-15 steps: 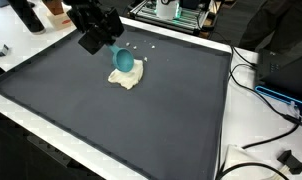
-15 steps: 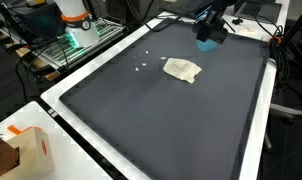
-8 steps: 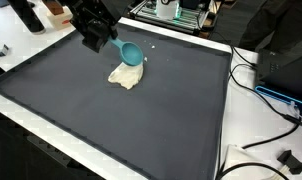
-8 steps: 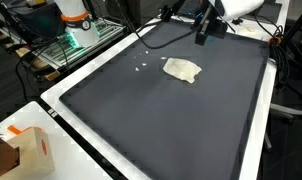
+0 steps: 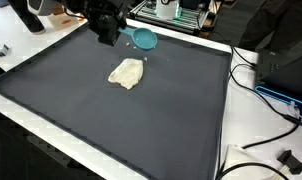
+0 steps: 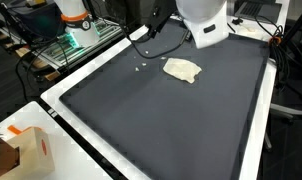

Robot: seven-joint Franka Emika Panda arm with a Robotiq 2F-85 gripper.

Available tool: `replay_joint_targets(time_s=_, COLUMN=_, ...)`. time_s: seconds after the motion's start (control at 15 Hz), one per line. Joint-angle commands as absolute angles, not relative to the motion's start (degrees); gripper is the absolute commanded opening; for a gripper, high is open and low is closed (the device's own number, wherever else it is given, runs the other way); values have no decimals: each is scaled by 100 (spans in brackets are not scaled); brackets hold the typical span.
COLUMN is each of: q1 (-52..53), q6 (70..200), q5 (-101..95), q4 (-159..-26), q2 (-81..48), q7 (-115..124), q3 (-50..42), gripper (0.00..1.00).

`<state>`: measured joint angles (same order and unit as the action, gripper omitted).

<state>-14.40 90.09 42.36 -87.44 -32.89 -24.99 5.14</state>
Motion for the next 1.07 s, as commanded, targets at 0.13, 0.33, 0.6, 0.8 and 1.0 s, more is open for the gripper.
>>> replay_joint_targets(time_s=0.13, q1=-1559, q6=8507, q5=5124, q4=-8680, q2=-3636, q7=-2486, q3=362, gripper=19)
replay_joint_targets(time_s=0.33, q1=-1532, q6=8502, q5=5486, q4=-8650, q2=-3816, q7=-2452, q3=291, gripper=19)
replay_joint_targets(time_s=0.6, q1=-1429, q6=8703, q5=5812, q4=-8738, q2=-3946, q7=-2289, q3=188, gripper=19)
replay_joint_targets(time_s=0.8, q1=-1331, q6=8931, q5=5854, q4=-8841, q2=-3934, q7=-2295, q3=98, gripper=19)
replay_joint_targets(time_s=1.0, q1=-1278, q6=9239, q5=5817, q4=-8929, q2=-3893, q7=-2477, q3=71, gripper=19)
